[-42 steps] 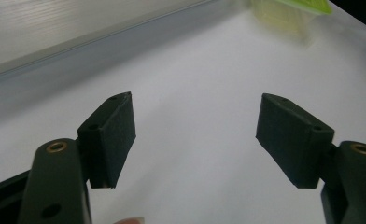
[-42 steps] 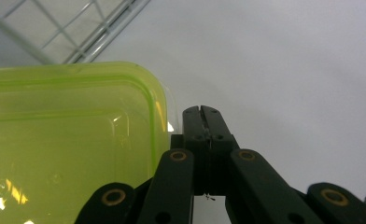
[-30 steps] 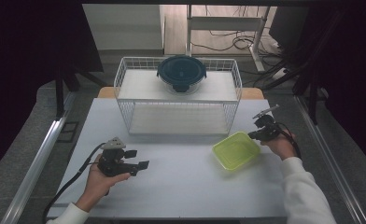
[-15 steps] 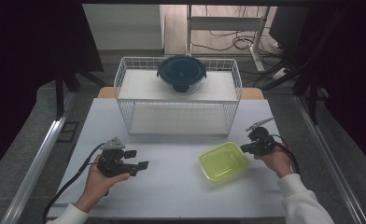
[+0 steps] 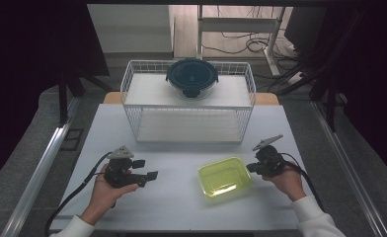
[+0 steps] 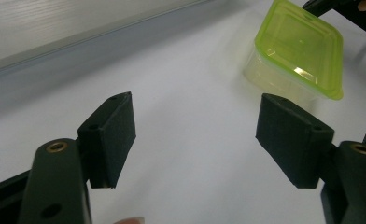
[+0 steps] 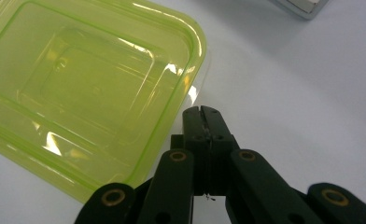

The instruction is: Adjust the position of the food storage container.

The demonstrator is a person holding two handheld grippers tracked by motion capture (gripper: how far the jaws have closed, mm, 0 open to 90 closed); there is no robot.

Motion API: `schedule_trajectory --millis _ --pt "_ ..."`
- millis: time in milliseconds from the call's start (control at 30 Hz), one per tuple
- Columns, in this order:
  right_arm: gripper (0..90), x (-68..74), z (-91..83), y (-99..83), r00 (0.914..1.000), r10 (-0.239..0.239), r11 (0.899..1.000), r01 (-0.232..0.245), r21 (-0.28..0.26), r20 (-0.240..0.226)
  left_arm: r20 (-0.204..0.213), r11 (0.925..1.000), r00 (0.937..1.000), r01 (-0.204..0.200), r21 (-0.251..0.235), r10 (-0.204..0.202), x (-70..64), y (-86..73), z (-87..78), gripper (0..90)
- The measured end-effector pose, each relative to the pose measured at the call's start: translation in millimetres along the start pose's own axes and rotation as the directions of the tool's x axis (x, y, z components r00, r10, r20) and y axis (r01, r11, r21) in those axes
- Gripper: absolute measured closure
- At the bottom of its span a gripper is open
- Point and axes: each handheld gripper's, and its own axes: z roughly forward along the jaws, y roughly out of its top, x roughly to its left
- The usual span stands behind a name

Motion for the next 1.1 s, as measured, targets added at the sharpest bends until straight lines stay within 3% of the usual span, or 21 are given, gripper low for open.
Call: schedule_trajectory --millis 633,833,867,1100 --pt "88.8 28.4 -1.2 -10.3 0.9943 -0.027 0.999 0.024 -0.028 -0.103 -0.007 0.9999 1.0 -0.006 0.01 0.006 -0.4 -1.0 2.6 27.6" --pt "88.8 41.1 2.2 -7.6 0.9879 -0.055 0.998 0.051 -0.028 -0.145 -0.009 0.9999 0.9999 -0.008 0.012 0.008 -0.3 -1.1 2.6 27.6" --pt "88.8 45.0 4.4 -6.7 0.9826 -0.059 0.998 0.053 -0.039 -0.176 -0.01 0.9999 0.9999 -0.008 0.013 0.008 -0.3 -1.2 2.8 27.6" --pt "88.8 48.0 8.4 -5.4 0.9764 -0.04 0.998 0.03 -0.048 -0.212 -0.01 0.9998 0.9999 -0.005 0.018 0.005 -0.3 -1.4 4.1 27.6"
